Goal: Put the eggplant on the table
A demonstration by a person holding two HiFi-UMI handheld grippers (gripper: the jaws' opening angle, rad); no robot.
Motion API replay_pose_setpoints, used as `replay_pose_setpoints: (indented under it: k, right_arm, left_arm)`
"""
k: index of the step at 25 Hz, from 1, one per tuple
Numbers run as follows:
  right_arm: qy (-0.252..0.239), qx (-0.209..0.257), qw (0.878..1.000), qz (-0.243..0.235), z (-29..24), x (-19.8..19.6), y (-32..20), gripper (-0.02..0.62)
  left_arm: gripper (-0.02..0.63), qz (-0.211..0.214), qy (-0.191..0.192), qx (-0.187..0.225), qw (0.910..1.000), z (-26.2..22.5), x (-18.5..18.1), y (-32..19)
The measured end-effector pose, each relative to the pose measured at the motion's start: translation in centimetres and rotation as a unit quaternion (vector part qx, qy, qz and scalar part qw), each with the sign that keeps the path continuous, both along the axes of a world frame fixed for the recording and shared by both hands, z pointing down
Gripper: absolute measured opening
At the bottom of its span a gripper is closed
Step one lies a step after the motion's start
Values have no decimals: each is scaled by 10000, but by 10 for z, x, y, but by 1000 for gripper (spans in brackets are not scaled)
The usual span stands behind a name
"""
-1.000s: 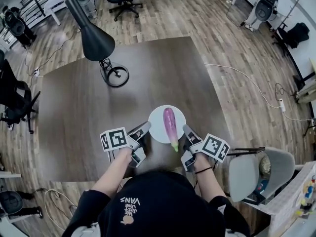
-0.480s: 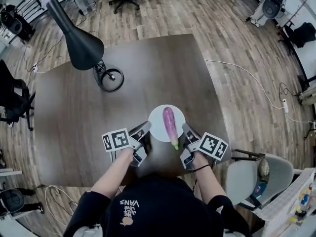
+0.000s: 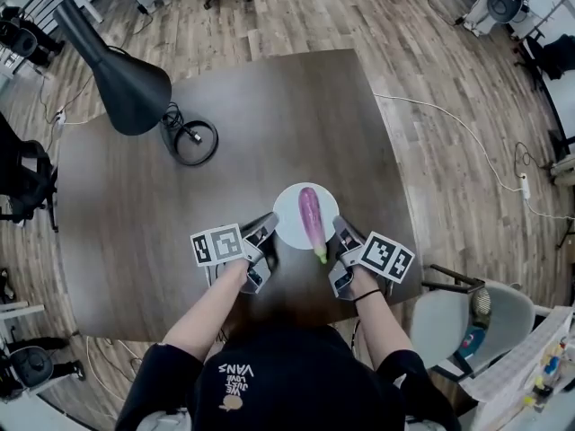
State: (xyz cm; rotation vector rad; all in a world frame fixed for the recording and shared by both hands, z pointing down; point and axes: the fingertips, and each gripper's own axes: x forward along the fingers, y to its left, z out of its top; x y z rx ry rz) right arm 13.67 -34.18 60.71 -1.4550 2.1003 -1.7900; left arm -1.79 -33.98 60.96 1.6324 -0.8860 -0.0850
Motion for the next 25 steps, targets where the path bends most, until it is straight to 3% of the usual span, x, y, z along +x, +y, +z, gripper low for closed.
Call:
replay_pose_setpoints:
  k: [25]
  right_arm:
    - [397,-365,9983,-241,42,2,-9,34]
  left_arm:
    - [26,217,-606,-708,9954,45,3,-5]
